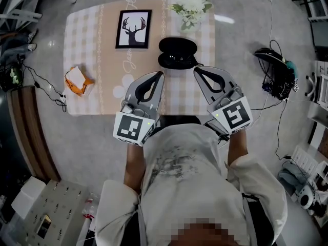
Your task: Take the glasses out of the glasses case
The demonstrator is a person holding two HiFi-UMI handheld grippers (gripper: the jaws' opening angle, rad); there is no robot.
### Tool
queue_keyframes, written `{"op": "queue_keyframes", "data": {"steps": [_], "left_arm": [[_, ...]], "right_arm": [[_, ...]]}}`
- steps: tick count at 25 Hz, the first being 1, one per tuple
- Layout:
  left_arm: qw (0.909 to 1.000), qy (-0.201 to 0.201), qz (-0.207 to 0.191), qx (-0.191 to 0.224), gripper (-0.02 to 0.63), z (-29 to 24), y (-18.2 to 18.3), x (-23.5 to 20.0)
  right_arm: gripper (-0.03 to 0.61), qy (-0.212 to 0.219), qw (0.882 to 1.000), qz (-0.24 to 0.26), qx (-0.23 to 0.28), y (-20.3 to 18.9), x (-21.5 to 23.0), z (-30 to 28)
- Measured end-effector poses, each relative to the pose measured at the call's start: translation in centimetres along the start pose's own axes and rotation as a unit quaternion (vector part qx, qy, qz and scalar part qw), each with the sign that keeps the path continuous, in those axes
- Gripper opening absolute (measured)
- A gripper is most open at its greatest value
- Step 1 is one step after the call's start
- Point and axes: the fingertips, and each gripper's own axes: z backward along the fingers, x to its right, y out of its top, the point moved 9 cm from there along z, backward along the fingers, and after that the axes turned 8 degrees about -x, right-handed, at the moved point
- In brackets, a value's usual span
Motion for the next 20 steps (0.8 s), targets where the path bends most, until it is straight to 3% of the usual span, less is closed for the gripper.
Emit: {"op": "queue_keyframes", "data": {"steps": [20], "left_arm": [[0.9991,-0.005,0.027,-0.032,0.008,-4.9,-2.9,-1.6]], "right_arm": [[0.018,0.008,0.999,0.009,-0.041,-3.3,3.1,-4.7]]}}
